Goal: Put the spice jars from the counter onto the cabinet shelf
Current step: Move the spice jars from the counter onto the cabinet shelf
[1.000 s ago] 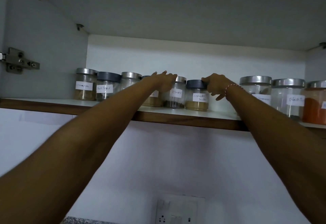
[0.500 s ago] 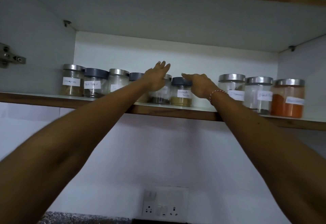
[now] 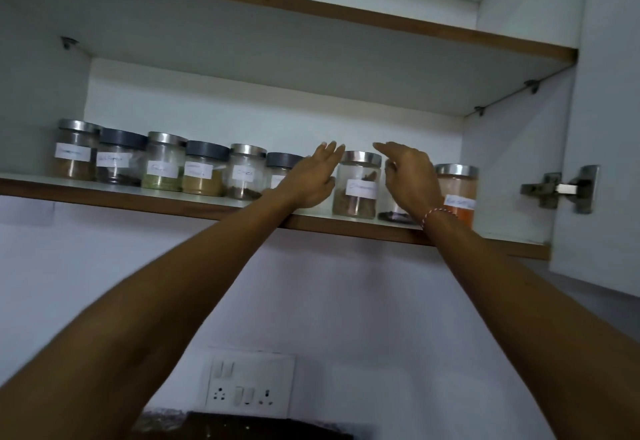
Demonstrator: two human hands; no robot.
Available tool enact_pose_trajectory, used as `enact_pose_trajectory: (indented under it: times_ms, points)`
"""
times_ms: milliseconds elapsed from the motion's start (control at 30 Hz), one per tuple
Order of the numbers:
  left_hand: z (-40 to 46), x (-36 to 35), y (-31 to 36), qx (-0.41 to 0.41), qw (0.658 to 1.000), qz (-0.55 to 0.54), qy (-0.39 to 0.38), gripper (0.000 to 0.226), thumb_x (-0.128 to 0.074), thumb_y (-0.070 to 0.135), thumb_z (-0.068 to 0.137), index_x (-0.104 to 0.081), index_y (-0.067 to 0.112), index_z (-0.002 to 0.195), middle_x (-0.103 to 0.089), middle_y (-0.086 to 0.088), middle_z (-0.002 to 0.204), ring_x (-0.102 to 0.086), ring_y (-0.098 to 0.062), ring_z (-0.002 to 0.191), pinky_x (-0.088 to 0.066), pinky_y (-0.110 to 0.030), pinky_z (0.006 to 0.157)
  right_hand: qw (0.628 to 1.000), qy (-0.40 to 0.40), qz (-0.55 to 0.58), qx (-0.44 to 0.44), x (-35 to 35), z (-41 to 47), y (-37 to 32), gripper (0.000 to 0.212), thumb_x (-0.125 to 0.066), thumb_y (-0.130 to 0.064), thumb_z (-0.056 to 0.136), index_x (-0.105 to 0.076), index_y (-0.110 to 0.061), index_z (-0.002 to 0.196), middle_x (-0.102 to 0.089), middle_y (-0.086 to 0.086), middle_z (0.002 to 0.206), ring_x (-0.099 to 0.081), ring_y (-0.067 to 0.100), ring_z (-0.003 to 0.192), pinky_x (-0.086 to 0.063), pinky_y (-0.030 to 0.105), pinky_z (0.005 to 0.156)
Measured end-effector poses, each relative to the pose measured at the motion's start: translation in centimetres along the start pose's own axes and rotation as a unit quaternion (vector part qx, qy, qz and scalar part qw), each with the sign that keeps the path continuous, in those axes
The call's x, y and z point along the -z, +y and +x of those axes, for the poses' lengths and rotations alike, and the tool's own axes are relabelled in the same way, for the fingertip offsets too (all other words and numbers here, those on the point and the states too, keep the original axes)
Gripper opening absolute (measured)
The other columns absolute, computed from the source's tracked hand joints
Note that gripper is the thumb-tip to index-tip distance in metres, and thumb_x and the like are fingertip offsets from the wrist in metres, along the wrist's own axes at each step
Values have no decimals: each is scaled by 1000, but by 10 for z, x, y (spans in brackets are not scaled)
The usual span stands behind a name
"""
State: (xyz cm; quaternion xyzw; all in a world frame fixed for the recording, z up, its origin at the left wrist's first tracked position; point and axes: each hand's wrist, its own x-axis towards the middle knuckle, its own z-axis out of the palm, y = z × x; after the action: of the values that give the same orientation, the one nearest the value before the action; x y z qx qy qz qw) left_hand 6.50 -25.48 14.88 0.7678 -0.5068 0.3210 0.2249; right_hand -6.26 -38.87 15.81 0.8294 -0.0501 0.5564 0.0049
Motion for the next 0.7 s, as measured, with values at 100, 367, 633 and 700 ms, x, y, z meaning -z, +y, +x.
enact_pose_trajectory:
  times_ms: [100,367,633,700]
  points:
    - [10,-7,17,-7,998,1,55,61,-37,15,98,-4,12,149,-1,-9,159,1,-23,147,-12,-38,118,999,-9,-46,-13,-2,-6,17,47,-49,-5,92,-45,-17,137,-39,12,146,-36,28,135,-35,39,108]
    - [18,-20,28,61,992,-105,-24,69,-41,15,98,6,13,149,12,-7,158,6,-22,147,-8,-34,117,987,-38,44,-150,-2,-10,46,67,-50,2,87,-23,-15,146,-36,17,144,-37,32,130,-39,39,102]
    - [11,-15,33,34,993,-113,-20,69,-39,3,94,0,15,150,11,-8,158,-5,-24,147,-20,-30,113,968,-85,112,-209,-9,-8,54,70,-44,7,87,-20,-20,148,-50,19,131,-52,35,112,-45,38,92]
    - [11,-15,32,27,994,-105,-17,68,-38,1,94,-3,15,150,9,-7,159,-7,-22,147,-21,-29,113,968,-95,120,-200,-11,-7,56,69,-41,6,88,-20,-21,148,-52,21,128,-49,37,115,-44,41,96]
